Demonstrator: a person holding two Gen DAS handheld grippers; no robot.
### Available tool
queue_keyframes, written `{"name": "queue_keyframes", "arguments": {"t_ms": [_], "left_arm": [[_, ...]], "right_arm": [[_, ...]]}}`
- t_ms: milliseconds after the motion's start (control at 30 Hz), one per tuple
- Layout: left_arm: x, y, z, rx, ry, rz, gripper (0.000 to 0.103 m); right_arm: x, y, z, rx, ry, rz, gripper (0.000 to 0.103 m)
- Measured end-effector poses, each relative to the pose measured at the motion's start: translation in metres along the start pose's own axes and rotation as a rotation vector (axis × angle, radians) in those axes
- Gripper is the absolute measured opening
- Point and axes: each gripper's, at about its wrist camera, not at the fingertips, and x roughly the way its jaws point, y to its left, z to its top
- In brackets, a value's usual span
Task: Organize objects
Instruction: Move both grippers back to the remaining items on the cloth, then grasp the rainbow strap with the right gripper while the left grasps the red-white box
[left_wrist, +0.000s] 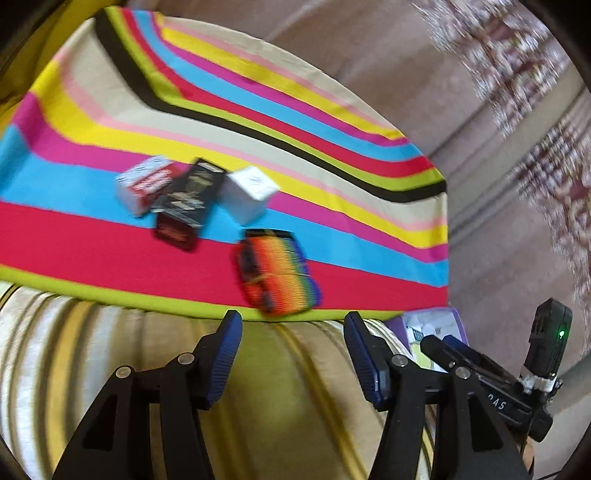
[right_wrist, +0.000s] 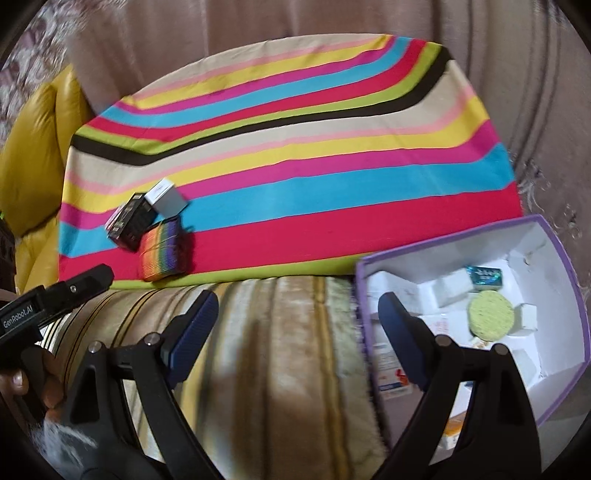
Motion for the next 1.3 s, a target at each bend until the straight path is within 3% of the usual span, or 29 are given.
{"name": "queue_keyframes", "arguments": {"t_ms": [500,867,1300], "left_arm": [[-0.031,0.066,0.008,-0.121,-0.065,0.137,0.062],[-0.035,0.09,0.025,-0.109,-0.073,0.235,0.064],[0.011,0.093,0.072,0.078,0.052,0.328,0.064]], "right_arm": [[0.048,0.086,0.015,-0.172,0.096,0.076,0.09],[0.085,0.125,0.03,-0.267,0.144,0.096,0.09],[0.121,0.136,0.043,-0.265,0.206,0.095,0.088]]}}
